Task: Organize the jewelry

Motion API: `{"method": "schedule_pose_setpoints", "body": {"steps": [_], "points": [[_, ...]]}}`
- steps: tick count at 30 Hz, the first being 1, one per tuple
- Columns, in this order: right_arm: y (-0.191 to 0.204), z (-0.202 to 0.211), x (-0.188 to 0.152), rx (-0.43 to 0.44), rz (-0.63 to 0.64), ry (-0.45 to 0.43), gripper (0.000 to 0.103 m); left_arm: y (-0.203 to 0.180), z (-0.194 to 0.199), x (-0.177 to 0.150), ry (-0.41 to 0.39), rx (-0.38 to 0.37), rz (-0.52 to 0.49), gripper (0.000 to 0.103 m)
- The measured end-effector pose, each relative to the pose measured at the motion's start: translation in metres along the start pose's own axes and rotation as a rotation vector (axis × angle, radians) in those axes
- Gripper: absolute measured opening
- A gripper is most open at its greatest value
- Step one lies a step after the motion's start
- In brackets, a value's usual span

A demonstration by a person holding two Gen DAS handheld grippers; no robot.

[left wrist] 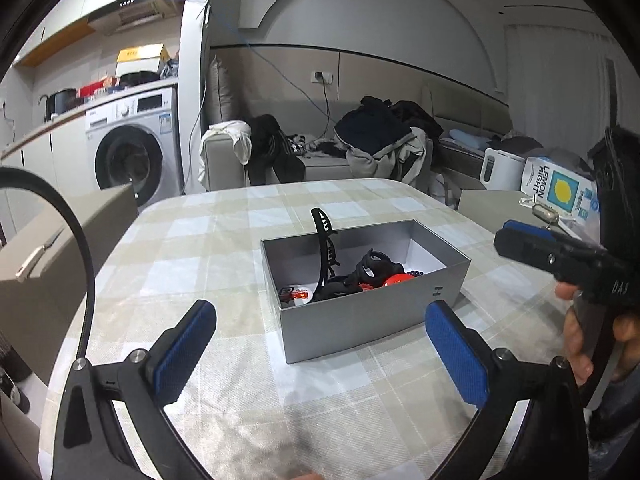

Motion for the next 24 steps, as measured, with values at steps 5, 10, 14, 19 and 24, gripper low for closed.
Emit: {"method": "schedule_pose_setpoints", "body": {"steps": [5,10,14,19,24], "points": [[-0.003,0.001,-0.001,-0.019,0.025,-0.017,0.103,0.002,-0.004,-0.001,0.001,0.008,0.004,0.102],[-0.003,0.004,-0.001,-0.011,0.033,-0.030,0.103,0.007,-0.002,-0.002,-0.002,0.005,0.033,0.102],[-0.001,0.008,-0.001,-0.009,0.044,-0.051,0.103,0.009,-0.002,-0.001,0.002,0.005,0.050,0.102],[0.003,0.008,-0.001,-0.011,0.062,-0.054,0.103,0.011,-0.002,-0.001,-0.003,-0.005,0.066,0.102],[0.008,0.005,-0.002,-0.008,0.088,-0.041,0.103,0.012,0.000,-0.001,-0.011,-0.007,0.077,0.102]]}}
Point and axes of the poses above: each gripper's, at about its wrist camera, not at the fingertips, and z roughly against the way its jaws point, y to its left, x to its top, the point moved 4 cm from there along -z, roughly the way its jaws point, and after that the axes turned 9 degrees about x, right-handed, at the moved point
